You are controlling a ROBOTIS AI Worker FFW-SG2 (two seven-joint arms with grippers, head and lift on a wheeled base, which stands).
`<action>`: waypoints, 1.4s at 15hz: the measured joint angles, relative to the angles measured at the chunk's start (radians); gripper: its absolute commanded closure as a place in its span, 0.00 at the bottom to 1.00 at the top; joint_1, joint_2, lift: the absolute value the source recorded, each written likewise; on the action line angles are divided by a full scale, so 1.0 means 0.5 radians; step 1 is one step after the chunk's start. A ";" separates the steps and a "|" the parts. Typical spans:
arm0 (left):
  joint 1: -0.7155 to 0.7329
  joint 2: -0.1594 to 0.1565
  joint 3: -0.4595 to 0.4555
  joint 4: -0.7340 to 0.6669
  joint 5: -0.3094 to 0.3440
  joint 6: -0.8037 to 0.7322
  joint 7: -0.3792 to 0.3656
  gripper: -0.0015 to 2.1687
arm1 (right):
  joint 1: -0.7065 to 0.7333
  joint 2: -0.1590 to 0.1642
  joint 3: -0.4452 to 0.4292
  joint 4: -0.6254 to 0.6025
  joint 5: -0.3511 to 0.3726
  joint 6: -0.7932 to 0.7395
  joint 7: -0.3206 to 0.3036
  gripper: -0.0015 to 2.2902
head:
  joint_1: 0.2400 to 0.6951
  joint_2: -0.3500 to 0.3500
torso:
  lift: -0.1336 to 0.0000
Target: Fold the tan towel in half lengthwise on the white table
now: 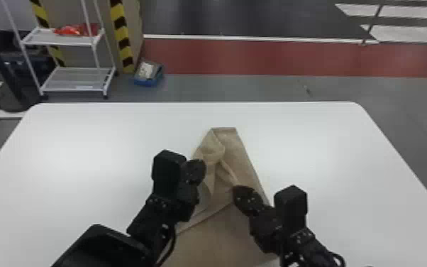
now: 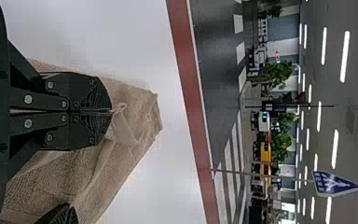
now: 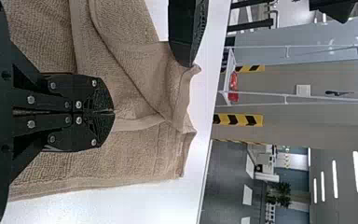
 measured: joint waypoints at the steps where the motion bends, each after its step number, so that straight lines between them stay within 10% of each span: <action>1: 0.002 0.000 0.005 -0.005 0.000 0.000 0.000 0.71 | 0.000 -0.001 -0.012 -0.016 0.000 -0.001 0.000 0.53 | 1.00 0.41 | 0.08; 10: 0.122 0.011 0.352 -0.247 0.092 0.062 -0.039 0.71 | -0.086 -0.005 -0.439 -0.143 -0.063 0.038 0.022 0.52 | 1.00 0.37 | 0.08; 15: 0.166 0.018 0.440 -0.282 0.130 0.057 -0.058 0.71 | -0.130 -0.006 -0.544 -0.032 -0.018 0.087 -0.015 0.17 | 1.00 0.34 | 0.08; 21: 0.165 0.018 0.443 -0.271 0.129 0.043 -0.071 0.71 | -0.157 -0.019 -0.709 0.030 -0.051 0.106 -0.024 0.17 | 1.00 0.27 | 0.08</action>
